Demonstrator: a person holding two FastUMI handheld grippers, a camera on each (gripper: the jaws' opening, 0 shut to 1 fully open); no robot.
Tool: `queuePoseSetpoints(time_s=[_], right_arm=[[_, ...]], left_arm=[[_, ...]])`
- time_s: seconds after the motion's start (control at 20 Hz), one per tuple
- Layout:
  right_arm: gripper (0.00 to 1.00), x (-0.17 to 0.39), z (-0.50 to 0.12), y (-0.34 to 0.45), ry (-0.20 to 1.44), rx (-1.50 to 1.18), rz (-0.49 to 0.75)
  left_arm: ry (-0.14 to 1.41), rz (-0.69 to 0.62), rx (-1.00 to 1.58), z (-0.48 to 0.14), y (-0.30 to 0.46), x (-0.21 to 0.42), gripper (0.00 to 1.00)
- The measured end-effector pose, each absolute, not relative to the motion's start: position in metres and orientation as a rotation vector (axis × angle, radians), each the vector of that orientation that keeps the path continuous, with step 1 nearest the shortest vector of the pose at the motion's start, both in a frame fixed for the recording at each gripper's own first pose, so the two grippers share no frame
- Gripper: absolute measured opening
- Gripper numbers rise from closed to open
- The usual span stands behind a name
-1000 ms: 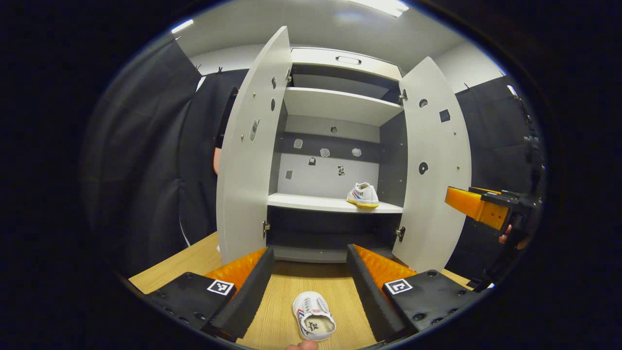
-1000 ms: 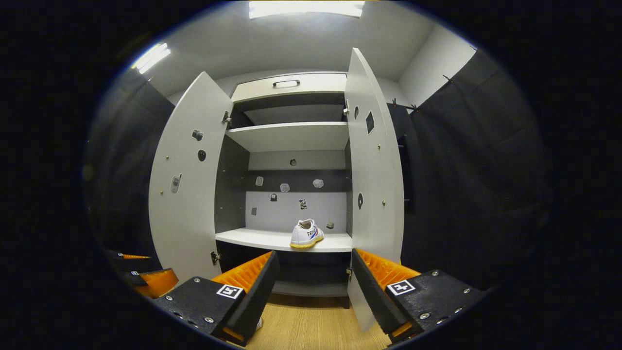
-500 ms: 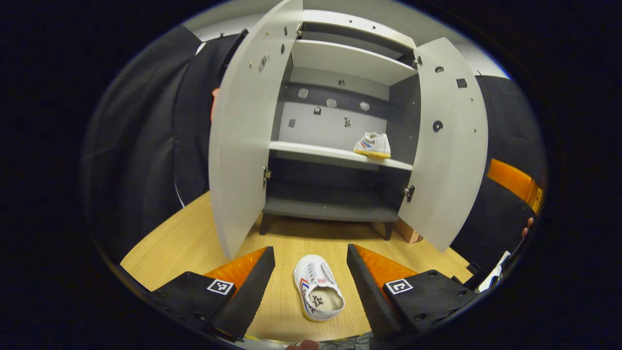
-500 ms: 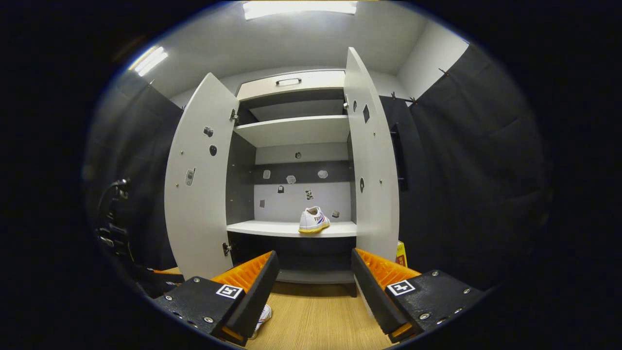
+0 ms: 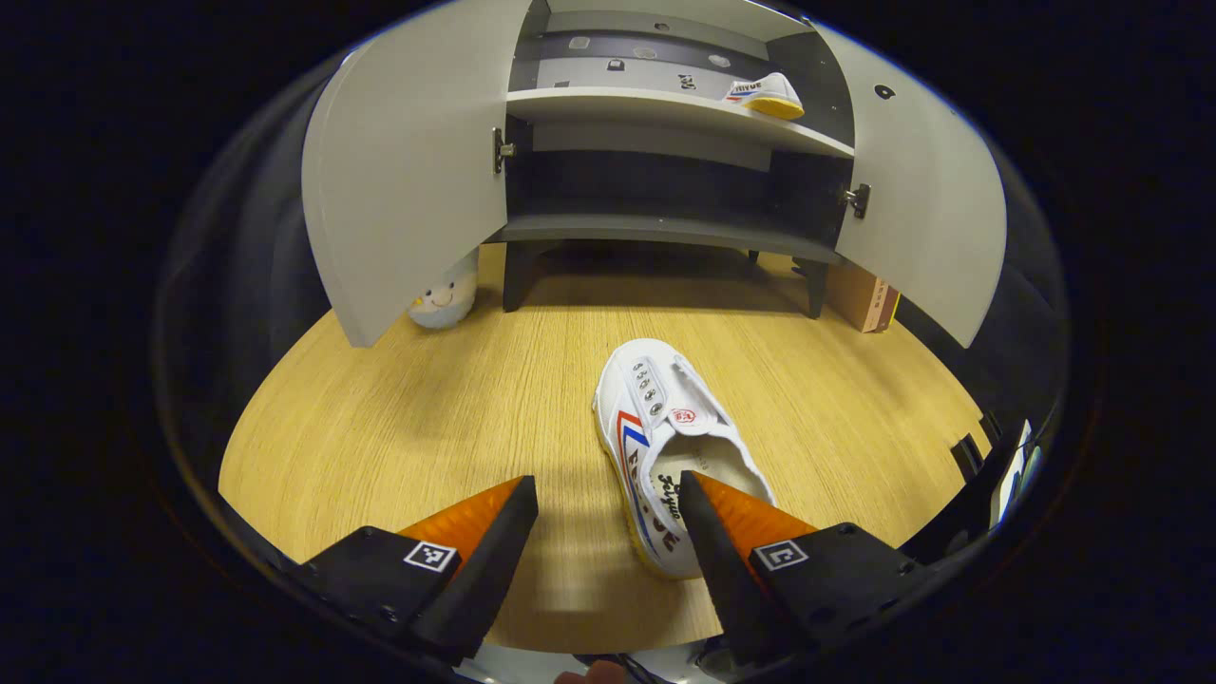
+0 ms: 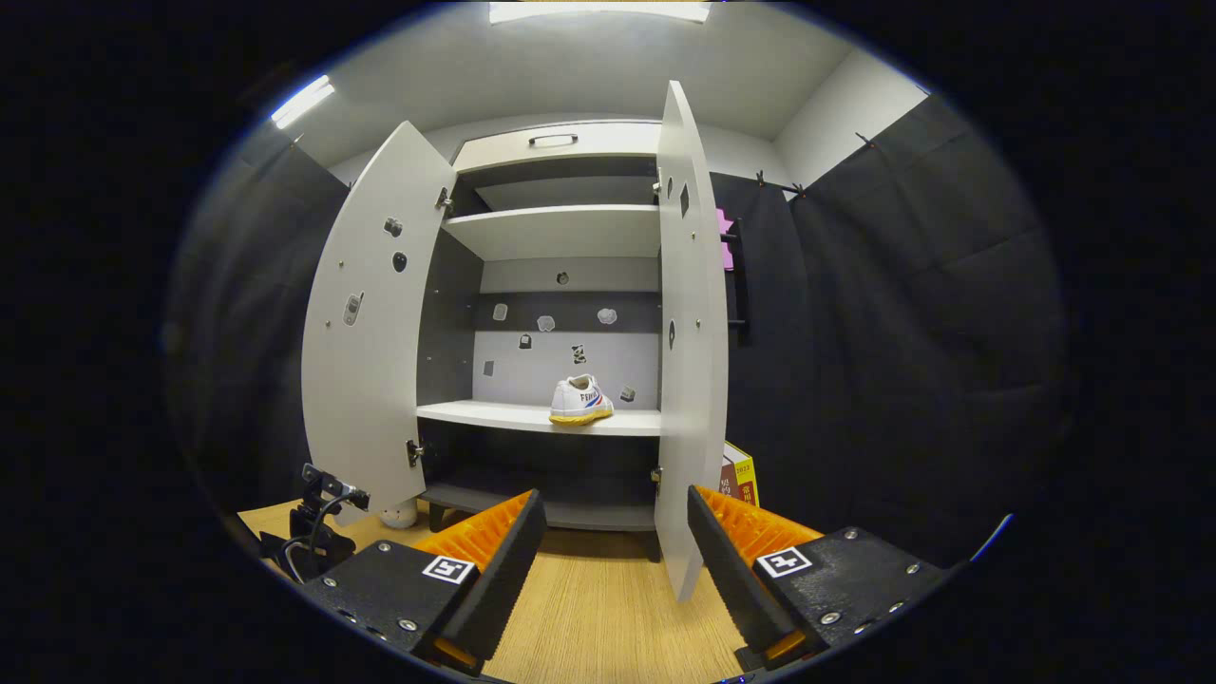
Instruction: Grab one shoe with the right hand and put it into the shoe cabinet, grab the other shoe with the left hand and put it into the shoe cabinet; then close the right door with the right hand and the left door with the left hand.
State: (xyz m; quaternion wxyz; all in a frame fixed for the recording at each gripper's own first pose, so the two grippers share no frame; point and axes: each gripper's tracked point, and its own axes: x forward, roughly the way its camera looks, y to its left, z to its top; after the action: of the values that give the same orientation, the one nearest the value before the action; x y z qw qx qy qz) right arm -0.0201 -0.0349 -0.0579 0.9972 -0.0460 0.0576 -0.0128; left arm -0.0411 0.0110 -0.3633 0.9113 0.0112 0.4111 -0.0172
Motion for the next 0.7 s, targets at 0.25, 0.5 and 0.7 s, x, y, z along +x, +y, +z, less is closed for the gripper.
queuePoseSetpoints(time_s=[0.25, 0.5, 0.7], right_arm=[[0.92, -0.019, -0.059, -0.042, 0.134, -0.067, -0.043], [0.92, -0.016, -0.057, -0.048, 0.144, -0.096, -0.057], [0.92, -0.017, -0.056, -0.051, 0.152, -0.116, -0.067]], left_arm=[[0.853, -0.020, 0.025, -0.385, 0.017, -0.012, 0.98], [0.831, -0.021, -0.012, -0.407, 0.016, 0.016, 0.99], [0.828, -0.001, -0.037, -0.415, 0.013, 0.027, 0.99]])
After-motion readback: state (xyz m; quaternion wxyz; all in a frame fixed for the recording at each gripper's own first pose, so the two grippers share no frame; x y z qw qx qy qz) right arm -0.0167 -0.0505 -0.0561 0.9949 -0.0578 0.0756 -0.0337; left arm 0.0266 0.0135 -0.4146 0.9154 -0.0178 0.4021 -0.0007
